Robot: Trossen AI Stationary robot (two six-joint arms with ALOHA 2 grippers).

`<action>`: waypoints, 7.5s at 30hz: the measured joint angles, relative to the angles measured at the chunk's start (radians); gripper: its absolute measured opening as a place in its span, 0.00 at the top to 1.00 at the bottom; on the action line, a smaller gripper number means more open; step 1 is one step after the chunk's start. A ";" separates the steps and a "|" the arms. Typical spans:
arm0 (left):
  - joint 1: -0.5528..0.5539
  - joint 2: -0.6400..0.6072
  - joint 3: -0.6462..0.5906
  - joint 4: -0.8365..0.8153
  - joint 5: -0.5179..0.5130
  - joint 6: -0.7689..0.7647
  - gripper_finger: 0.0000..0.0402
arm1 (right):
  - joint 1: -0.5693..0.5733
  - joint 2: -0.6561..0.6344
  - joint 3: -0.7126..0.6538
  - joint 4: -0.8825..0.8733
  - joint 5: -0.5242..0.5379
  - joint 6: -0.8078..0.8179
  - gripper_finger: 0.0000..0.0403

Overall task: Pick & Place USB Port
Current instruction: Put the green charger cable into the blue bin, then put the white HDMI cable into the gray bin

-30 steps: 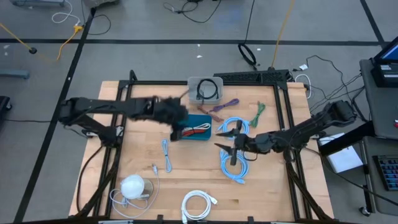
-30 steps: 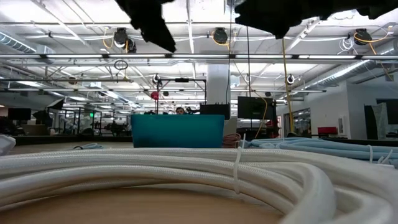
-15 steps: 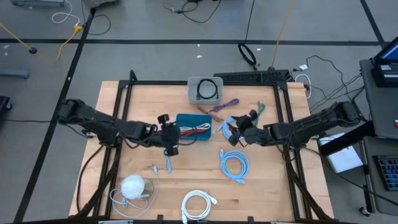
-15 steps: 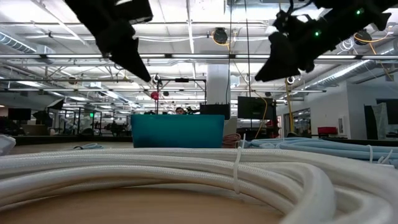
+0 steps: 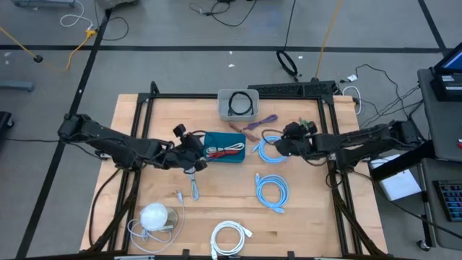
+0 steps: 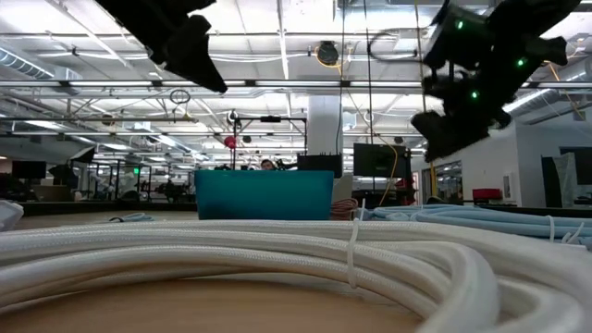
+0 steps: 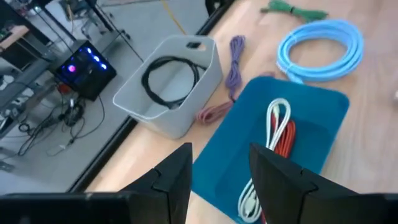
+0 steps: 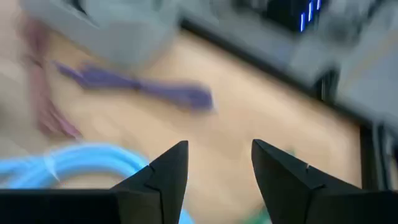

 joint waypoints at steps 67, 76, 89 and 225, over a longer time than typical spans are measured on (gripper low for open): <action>-0.089 -0.007 0.000 -0.005 -0.110 0.072 0.60 | -0.246 -0.113 -0.240 0.304 -0.393 -0.054 0.99; -0.074 -0.007 -0.032 0.002 -0.110 0.056 0.60 | -0.111 -0.227 -0.150 0.350 -0.230 -0.293 1.00; -0.064 -0.007 -0.032 0.003 -0.128 0.061 0.60 | 0.079 -0.033 0.138 0.428 -0.231 -0.849 1.00; -0.034 -0.007 -0.033 -0.156 -0.153 -0.078 0.60 | 0.288 -0.183 -0.215 0.607 -0.206 -0.827 0.79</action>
